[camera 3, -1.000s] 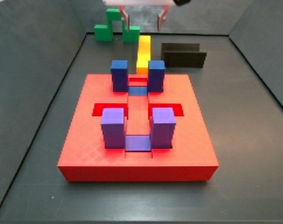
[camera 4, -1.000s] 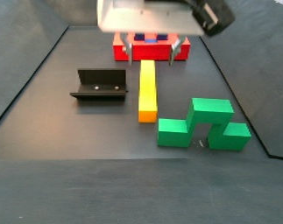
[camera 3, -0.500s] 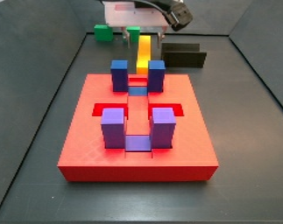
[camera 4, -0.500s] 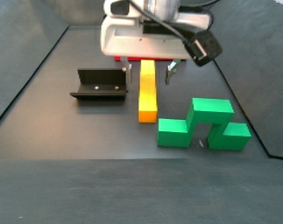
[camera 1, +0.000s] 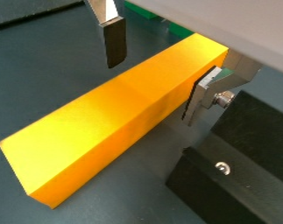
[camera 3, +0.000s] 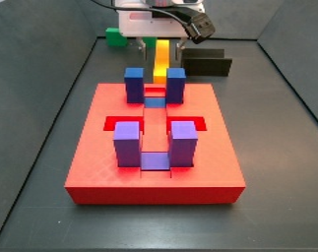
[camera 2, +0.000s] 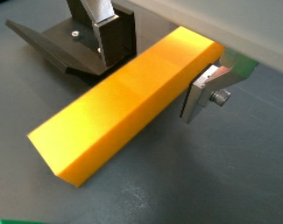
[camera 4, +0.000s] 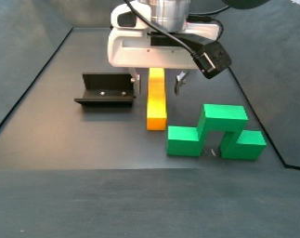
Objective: Pick up the yellow object. Move up. Move to above the board. Insert the yellow object.
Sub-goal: Pick up the yellow object.
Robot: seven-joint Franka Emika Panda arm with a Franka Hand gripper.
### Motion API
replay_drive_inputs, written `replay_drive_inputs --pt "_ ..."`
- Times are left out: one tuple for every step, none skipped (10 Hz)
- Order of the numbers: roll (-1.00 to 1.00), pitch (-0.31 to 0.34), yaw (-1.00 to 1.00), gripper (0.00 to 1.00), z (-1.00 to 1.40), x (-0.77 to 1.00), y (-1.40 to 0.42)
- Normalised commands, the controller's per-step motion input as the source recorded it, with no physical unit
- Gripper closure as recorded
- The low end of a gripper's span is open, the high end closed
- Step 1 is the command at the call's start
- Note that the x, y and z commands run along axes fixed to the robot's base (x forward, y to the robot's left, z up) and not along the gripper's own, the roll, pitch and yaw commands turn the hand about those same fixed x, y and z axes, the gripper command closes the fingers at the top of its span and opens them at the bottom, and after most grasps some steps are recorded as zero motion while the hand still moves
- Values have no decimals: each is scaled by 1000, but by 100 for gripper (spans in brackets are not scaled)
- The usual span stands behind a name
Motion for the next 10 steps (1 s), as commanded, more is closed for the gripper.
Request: replay_drive_inputs --pt "-211 -70 0 0 -240 0 0" --pt "-203 -76 0 0 -223 -74 0" --pt "-199 -80 0 0 -166 -114 0" --pt "-151 -84 0 0 -51 -206 0" --pt "-116 -84 -6 0 -43 -160 0" --pt "-109 -87 -14 0 -80 -140 0" --pt "-27 -36 0 0 -43 -23 0" --pt "-10 -20 -40 0 -34 0 0" --pt "3 0 -74 0 0 0 0" --pt "9 0 0 0 0 0 0"
